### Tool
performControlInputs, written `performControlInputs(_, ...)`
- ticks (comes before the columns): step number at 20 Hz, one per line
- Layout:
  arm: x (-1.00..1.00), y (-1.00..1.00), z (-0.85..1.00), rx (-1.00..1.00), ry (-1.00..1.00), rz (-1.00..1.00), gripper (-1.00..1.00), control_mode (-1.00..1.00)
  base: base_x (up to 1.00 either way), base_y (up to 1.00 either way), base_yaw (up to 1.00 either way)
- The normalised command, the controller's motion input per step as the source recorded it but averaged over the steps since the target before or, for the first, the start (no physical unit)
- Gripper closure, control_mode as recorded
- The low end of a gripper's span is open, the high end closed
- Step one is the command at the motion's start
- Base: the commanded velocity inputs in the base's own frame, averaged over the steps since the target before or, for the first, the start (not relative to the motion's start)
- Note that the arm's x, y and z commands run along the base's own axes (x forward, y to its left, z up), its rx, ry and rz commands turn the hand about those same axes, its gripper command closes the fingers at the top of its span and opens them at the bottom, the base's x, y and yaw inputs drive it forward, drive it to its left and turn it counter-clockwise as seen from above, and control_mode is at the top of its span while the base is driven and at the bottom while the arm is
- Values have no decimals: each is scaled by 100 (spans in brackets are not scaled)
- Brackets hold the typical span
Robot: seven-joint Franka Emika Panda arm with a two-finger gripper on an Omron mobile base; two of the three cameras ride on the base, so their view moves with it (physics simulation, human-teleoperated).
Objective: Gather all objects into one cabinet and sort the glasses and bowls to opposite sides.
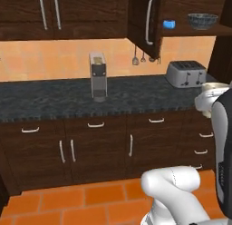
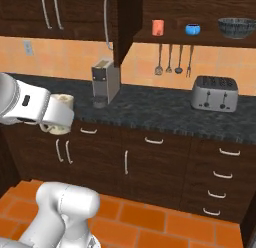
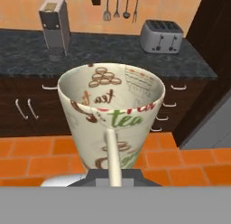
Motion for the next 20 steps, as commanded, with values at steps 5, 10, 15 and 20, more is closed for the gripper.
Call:
performControlInputs(5,0,0,0,0,0,0,100,100,38,-99,10)
performControlInputs(10,0,0,0,0,0,0,100,100,43,-83,9)
performControlInputs(15,0,0,0,0,0,0,100,100,60,-30,1)
performControlInputs(20,0,0,0,0,0,0,100,100,91,11,-2)
